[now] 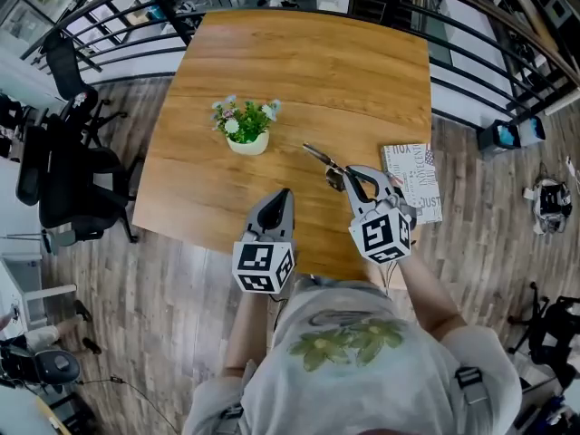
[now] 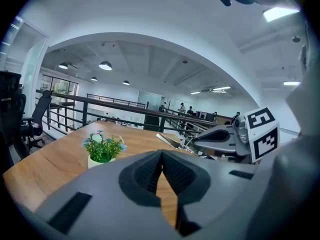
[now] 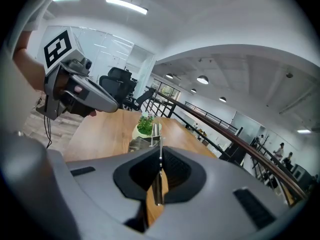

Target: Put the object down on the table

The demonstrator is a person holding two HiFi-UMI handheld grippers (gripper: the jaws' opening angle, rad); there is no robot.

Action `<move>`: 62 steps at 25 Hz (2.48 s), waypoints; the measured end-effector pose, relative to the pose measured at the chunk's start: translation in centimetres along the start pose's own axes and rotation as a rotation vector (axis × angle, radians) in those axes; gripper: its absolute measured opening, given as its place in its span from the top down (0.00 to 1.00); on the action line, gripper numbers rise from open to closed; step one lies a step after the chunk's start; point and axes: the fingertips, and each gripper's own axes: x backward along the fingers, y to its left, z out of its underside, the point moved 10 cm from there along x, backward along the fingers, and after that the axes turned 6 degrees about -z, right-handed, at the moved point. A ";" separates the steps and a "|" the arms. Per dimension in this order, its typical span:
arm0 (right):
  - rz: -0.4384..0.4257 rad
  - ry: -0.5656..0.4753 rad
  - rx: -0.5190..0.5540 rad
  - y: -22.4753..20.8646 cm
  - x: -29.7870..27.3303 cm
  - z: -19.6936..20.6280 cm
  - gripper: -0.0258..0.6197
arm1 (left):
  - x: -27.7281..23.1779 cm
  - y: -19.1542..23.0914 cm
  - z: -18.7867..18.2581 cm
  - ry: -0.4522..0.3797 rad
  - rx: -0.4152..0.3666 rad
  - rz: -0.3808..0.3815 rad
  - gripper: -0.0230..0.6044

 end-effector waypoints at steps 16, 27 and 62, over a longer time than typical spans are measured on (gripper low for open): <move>-0.120 0.101 0.050 1.5 -4.8 2.5 0.94 | -2.2 1.0 2.0 0.083 0.019 0.006 0.94; -0.179 0.141 0.079 2.4 -7.0 4.1 0.94 | -3.1 1.6 3.3 0.120 0.039 -0.016 0.94; -0.305 0.302 0.178 5.8 -12.6 9.1 0.94 | -4.7 3.0 4.9 0.176 0.065 -0.024 0.94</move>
